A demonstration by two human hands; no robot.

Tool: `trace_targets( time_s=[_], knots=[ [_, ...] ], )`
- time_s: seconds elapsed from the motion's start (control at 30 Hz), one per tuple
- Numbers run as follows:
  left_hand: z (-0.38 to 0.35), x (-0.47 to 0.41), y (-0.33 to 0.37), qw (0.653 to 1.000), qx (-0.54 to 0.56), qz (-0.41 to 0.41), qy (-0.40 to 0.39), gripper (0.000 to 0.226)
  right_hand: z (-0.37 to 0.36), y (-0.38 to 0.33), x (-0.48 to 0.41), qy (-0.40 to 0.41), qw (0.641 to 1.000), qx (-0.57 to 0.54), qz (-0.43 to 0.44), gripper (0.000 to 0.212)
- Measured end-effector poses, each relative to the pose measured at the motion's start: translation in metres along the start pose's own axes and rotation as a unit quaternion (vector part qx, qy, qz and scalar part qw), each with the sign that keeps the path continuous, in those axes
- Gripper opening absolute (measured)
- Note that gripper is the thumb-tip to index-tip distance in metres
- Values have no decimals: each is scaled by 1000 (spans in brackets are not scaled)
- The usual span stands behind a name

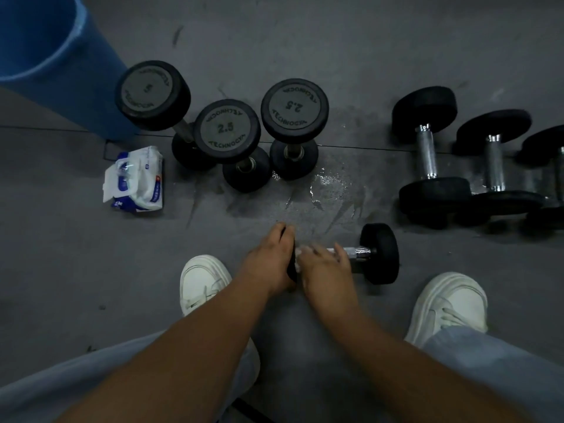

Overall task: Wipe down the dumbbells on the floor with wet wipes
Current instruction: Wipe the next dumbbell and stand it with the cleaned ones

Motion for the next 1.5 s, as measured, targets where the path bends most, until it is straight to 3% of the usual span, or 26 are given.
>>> trace_targets(
  time_s=[0.07,0.1,0.13,0.2,0.23,0.27,0.3,0.33,0.37,0.43,0.57,0.63,0.67,0.73,0.77,0.83,0.87,0.93,1.1,1.2,1.3,1.43,1.5],
  knots=[
    [3,-1,1,1000,2,-3,-1,115,-7,1,32,63,991,-99,-62,26],
    [3,-1,2,1000,-1,-5,-4,116,-20,8,48,71,966,-204,-144,26],
    [3,-2,2,1000,-3,-4,-7,117,-35,17,58,92,900,-340,-256,27],
    [1,1,0,1000,1,-2,-4,116,-75,13,61,100,634,-614,-459,25],
    [1,3,0,1000,3,-4,2,114,-88,2,53,96,505,-692,-506,22],
    [1,4,1,1000,5,-7,9,111,-93,-9,43,108,406,-744,-520,24],
    [1,4,1,1000,7,-9,15,110,-94,-16,35,124,347,-771,-520,27],
    [1,4,1,1000,9,-10,14,111,-94,-20,33,137,321,-784,-514,26],
    [2,2,1,1000,11,-10,11,114,-91,-22,35,145,315,-789,-507,24],
    [2,-2,0,1000,13,-7,9,118,-85,-22,43,141,347,-787,-491,26],
    [0,0,1,1000,17,-12,10,116,-87,-17,36,119,376,-771,-500,24],
    [0,1,1,1000,21,-14,11,117,-80,-14,37,110,446,-744,-486,20],
    [0,1,1,1000,20,-15,10,117,-69,-9,37,116,508,-720,-459,18],
    [-1,1,0,999,25,-18,12,117,-29,8,31,168,668,-623,-372,20],
    [0,1,0,999,27,-21,16,115,-5,18,21,194,762,-529,-318,23],
    [0,0,0,999,28,-24,16,113,22,17,-6,131,944,-230,-197,31],
    [-1,-1,0,999,27,-20,10,114,16,9,-13,70,984,-94,-136,34],
    [-2,-1,-1,1000,25,-13,7,116,-10,-3,-3,-7,998,27,-56,46],
    [-3,-5,-1,1000,7,-15,2,114,-31,-2,22,-74,994,72,44,58],
    [-1,-5,0,1000,-6,-15,2,114,-28,5,-6,-112,992,57,18,57],
    [-3,-1,0,1000,2,-13,-10,114,-22,-1,6,-100,994,47,-21,58],
    [2,-5,3,999,-17,-10,-29,110,-30,-9,34,-92,991,93,40,60],
    [5,-9,4,998,-38,-2,-41,111,-31,-4,29,-97,990,96,28,61]
  ],
)
Point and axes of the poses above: each hand's wrist, its own x-axis away from the middle knuckle, its own z-axis out of the back of the hand, y = z × x, the point moved 10 cm from there along -x, towards the middle knuckle, and after that the axes turned 10 degrees about z, right-handed, at the moved point
